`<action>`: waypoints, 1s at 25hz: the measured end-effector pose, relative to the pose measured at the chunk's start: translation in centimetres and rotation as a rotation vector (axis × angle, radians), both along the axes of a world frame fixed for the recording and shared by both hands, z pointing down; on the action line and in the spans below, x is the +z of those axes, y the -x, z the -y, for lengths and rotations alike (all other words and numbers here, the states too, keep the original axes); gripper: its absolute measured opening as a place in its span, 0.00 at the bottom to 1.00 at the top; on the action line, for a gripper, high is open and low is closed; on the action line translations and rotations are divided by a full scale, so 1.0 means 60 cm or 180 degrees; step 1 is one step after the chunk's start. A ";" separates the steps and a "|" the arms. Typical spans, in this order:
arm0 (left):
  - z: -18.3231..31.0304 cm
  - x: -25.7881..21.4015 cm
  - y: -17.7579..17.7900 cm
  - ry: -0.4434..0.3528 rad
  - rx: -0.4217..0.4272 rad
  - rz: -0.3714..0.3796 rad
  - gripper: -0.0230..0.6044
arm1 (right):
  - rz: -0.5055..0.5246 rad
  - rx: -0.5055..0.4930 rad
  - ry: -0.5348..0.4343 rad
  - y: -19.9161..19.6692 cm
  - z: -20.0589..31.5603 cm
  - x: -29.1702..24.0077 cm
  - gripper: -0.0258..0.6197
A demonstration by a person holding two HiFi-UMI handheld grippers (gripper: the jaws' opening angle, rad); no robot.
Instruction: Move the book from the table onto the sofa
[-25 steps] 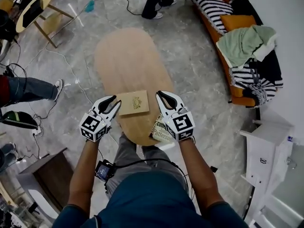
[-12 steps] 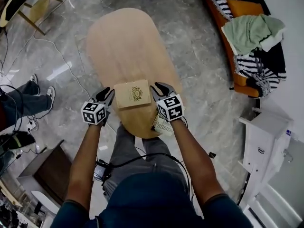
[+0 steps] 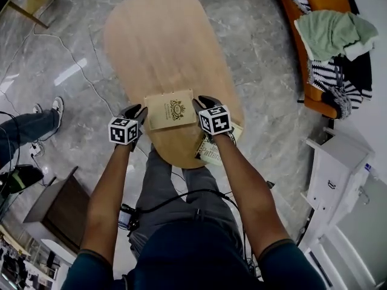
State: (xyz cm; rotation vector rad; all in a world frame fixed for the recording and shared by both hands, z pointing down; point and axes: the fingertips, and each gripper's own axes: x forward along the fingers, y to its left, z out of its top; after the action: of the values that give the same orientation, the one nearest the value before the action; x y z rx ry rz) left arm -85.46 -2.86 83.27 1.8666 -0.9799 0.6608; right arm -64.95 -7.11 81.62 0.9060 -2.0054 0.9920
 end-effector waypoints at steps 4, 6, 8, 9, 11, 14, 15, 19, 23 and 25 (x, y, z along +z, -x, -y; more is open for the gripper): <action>-0.004 0.049 0.000 0.0171 -0.0002 -0.0024 0.21 | -0.0006 0.0030 0.0277 -0.001 -0.017 0.062 0.18; -0.006 0.069 0.000 0.0234 0.0017 -0.0026 0.22 | 0.0027 0.0067 0.0397 -0.001 -0.023 0.085 0.18; -0.009 0.087 0.001 0.0293 0.0023 -0.0008 0.23 | 0.0090 0.0133 0.0495 0.000 -0.026 0.102 0.21; -0.010 0.095 0.001 0.0320 0.0012 -0.0013 0.24 | 0.0125 0.0163 0.0536 0.002 -0.028 0.107 0.22; -0.013 0.105 -0.003 0.0366 -0.0016 -0.0065 0.25 | 0.0174 0.0201 0.0603 0.006 -0.031 0.118 0.23; -0.016 0.118 -0.013 0.0439 -0.0025 -0.0134 0.26 | 0.0187 0.0243 0.0673 0.010 -0.030 0.135 0.23; -0.017 0.123 -0.015 0.0464 -0.0035 -0.0136 0.26 | 0.0172 0.0255 0.0689 0.011 -0.029 0.140 0.23; -0.018 0.136 -0.019 0.0530 -0.0128 -0.0192 0.31 | 0.0093 0.0233 0.0759 0.015 -0.030 0.160 0.23; -0.016 0.140 -0.024 0.0568 -0.0241 -0.0354 0.27 | 0.0097 0.0238 0.0784 0.018 -0.030 0.169 0.23; -0.018 0.139 -0.024 0.0603 -0.0296 -0.0372 0.26 | 0.0076 0.0291 0.0833 0.015 -0.033 0.169 0.23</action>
State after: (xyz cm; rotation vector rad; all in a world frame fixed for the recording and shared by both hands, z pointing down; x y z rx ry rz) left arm -84.02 -1.77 91.62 1.6643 -0.8909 0.5622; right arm -65.86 -5.15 91.75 0.8507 -1.8130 1.2871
